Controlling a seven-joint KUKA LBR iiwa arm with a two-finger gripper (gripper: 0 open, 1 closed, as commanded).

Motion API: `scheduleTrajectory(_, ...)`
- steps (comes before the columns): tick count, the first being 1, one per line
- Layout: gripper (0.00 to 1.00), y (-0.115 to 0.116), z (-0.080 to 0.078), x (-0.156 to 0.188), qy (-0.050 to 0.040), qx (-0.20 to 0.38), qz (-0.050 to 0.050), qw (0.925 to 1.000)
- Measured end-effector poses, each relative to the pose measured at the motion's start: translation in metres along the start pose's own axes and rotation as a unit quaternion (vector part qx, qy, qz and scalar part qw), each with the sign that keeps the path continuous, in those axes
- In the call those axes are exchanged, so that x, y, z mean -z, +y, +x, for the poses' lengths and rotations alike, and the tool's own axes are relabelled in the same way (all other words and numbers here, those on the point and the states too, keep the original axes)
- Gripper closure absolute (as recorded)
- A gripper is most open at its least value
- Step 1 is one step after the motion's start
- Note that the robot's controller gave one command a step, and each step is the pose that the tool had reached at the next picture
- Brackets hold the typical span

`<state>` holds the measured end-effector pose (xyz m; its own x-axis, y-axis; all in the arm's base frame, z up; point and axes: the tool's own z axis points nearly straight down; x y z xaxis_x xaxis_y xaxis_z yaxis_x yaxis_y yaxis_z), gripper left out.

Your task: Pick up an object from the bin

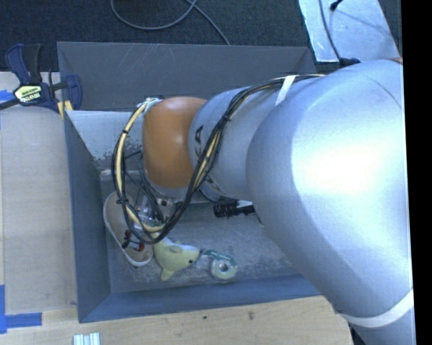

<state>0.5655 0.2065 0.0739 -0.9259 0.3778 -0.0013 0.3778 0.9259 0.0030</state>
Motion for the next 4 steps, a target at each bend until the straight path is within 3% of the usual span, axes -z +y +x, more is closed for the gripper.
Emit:
scheduleTrajectory(1, 1.00, 0.006, 0.047, -0.001, -0.0079, -0.108, 0.001, 0.9941)
scheduleTrajectory(4, 1.00, 0.005, 0.048, 0.011, -0.0071, -0.109, 0.001, 0.9941)
